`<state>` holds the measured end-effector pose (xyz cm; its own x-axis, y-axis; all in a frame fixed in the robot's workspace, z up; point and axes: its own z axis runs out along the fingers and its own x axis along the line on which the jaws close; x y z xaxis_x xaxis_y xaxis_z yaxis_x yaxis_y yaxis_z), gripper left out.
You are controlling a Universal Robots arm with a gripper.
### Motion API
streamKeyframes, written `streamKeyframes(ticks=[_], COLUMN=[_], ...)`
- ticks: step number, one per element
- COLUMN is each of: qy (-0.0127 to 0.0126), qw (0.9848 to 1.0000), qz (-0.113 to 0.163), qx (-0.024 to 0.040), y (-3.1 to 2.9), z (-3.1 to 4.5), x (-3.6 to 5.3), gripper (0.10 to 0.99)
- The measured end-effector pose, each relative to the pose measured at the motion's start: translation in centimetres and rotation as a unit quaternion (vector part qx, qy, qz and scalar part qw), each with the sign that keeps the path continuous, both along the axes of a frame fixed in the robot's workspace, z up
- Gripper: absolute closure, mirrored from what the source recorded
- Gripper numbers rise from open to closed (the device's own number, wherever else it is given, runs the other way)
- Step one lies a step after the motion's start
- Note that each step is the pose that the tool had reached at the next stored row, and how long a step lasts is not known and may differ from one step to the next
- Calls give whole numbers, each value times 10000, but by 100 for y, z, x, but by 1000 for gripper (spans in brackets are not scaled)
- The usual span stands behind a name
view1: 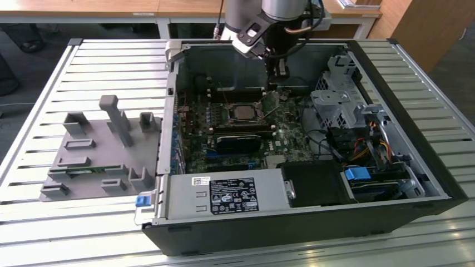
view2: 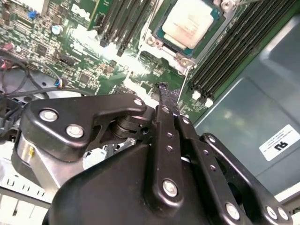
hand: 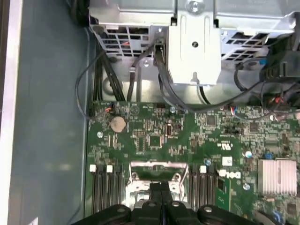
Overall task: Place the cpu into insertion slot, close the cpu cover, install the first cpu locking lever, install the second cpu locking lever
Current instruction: 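Close the cpu cover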
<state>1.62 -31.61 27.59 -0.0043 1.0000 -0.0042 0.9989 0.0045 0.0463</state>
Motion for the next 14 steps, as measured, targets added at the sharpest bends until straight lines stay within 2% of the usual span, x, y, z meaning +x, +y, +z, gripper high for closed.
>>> streamKeyframes(ticks=[2, 5, 14], qy=[13, 18, 19], qw=[10000, 10000, 10000], qz=[0, -1, -1], qx=[16, 16, 15], y=[1, 0, 1], z=[-20, -61, -118], x=[18, 47, 148], gripper=[980, 980, 980])
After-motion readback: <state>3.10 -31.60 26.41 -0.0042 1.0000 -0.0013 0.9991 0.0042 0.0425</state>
